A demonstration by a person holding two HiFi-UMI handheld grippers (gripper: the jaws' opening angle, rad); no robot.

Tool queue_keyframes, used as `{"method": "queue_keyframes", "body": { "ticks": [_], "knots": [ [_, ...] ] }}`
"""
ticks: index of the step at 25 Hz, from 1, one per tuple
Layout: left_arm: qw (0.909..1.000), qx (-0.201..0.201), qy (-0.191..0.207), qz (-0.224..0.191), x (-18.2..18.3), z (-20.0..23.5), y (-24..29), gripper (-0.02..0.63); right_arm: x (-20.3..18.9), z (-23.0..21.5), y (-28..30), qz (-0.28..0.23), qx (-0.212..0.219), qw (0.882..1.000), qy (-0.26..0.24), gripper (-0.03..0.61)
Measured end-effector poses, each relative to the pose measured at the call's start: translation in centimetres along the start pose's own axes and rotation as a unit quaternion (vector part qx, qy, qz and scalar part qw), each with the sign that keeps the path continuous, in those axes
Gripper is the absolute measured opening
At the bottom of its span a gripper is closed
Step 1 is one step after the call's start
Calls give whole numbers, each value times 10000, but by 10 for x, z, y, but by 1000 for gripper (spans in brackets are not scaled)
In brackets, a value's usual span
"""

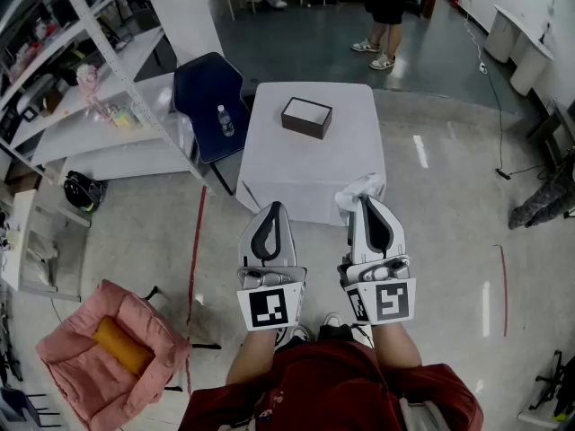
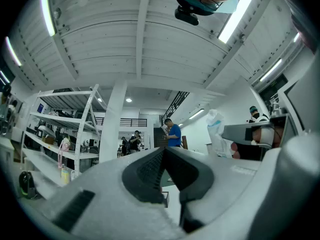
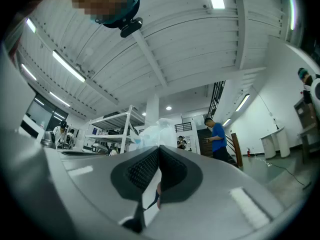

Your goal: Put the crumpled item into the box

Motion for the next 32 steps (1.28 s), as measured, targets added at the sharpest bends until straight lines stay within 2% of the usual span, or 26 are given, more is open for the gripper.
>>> {"method": "queue_keyframes", "body": {
  "ticks": [14,20,32],
  "knots": [
    [9998,-125,-1,-128,21,-20,4,3,9,-14,-8,26,-44,10000,-11,3],
    [9993,-343,161,-67,21,-45,10,3,17,-37,-20,-64,-84,9999,53,3],
    [9989,-452,141,41,18,-113,11,3,22,-94,-62,-78,-240,9993,289,3]
  ]
}}
Point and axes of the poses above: the fingertips, and each gripper's own axes: y forward along the fingers, z to its left, x out of its top, the point moved 9 cm from there along -y, backward along the fingers, and after that the axes turned 8 degrees about y, right-handed, at the moved point
